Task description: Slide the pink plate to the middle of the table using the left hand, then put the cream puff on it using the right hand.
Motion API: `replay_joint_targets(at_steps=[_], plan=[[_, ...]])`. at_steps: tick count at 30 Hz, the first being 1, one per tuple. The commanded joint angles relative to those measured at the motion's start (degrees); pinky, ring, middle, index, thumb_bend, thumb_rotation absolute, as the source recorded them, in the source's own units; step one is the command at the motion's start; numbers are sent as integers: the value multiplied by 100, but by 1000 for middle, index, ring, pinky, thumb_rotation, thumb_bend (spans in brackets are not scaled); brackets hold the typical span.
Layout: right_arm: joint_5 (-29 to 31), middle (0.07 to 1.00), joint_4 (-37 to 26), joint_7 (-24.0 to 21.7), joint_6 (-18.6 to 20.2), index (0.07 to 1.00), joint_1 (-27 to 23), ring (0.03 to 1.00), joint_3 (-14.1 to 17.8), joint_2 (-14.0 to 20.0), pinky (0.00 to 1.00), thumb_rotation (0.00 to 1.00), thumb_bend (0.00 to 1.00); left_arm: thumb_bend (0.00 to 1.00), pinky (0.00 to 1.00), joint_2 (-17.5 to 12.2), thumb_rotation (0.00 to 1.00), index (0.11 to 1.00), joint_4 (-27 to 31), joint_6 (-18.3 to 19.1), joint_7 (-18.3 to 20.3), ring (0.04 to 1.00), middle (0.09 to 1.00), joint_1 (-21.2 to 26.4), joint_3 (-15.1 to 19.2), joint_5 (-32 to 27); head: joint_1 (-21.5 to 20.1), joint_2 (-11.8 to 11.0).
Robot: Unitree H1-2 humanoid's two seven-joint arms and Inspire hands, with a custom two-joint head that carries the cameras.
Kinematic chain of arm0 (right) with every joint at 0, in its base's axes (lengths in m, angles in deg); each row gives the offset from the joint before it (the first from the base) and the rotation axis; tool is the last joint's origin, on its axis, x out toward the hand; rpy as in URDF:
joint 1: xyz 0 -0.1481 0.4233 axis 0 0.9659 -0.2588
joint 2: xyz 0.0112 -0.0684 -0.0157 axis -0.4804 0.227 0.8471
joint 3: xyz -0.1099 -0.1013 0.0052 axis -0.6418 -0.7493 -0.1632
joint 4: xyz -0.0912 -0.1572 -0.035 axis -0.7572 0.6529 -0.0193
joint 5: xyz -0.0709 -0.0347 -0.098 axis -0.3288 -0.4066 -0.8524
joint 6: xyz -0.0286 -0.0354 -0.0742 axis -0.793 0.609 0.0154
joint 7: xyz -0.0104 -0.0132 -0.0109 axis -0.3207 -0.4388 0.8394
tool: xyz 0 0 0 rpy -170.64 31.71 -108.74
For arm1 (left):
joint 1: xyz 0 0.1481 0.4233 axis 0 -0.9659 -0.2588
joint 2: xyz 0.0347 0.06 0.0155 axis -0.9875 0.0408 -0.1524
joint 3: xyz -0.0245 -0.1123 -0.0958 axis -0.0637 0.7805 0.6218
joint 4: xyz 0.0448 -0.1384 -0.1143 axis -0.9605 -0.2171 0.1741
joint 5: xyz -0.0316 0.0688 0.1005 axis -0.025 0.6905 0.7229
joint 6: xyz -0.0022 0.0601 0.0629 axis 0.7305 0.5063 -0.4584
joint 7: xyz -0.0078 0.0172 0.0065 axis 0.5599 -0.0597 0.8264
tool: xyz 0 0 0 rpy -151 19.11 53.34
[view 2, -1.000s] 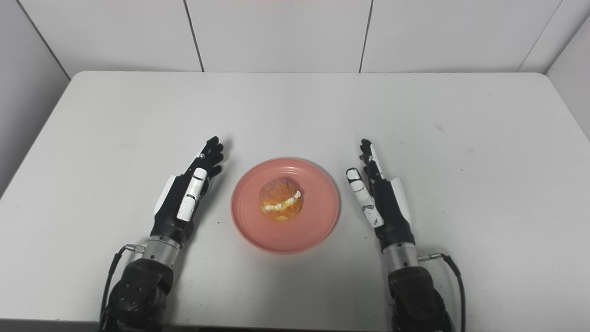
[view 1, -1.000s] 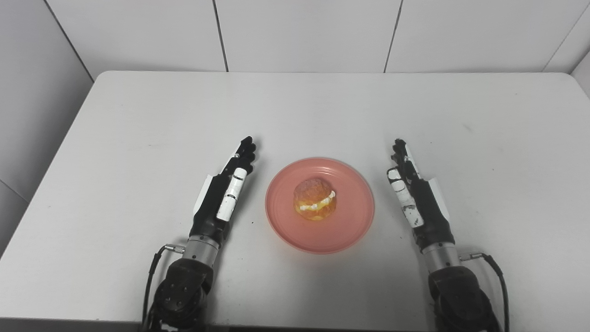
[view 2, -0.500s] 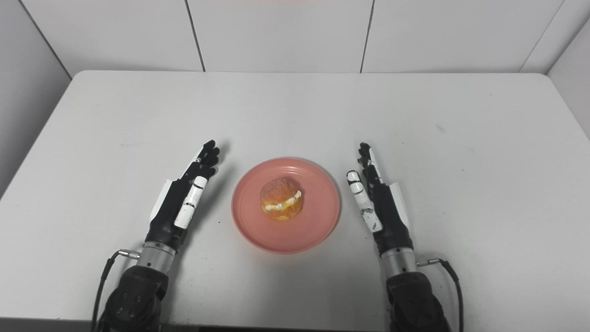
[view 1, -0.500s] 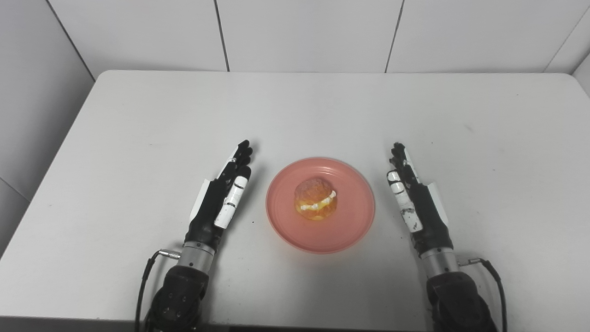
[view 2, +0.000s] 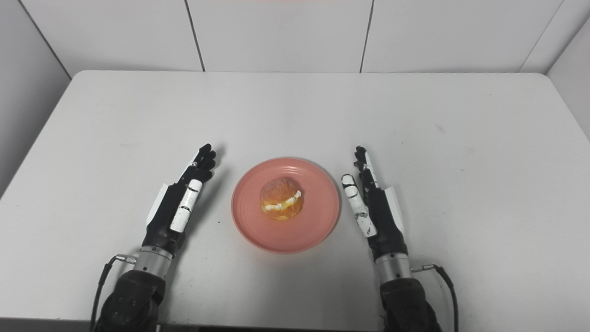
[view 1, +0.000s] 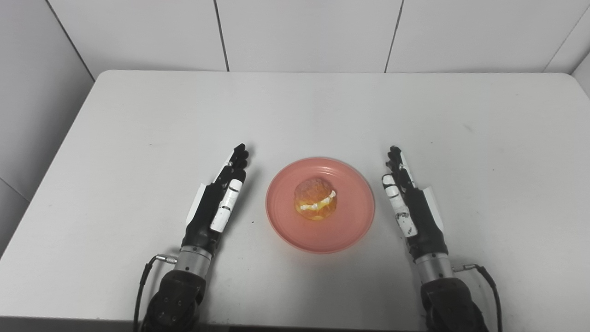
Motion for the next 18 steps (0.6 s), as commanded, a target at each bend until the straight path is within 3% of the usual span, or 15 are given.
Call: replay_joint_targets(at_steps=[1,18], plan=[[-42,1000,-170,44,-119,1000,-26,1000,-33,-52,1000,1000,385,528,968,17,1000,935,168,-43,50,957,958,3,3,-137,21,14],[-148,1000,-224,35,-70,1000,-18,1000,-11,-15,1000,1000,354,525,969,61,1000,931,304,62,38,952,953,-16,-19,-181,84,94]])
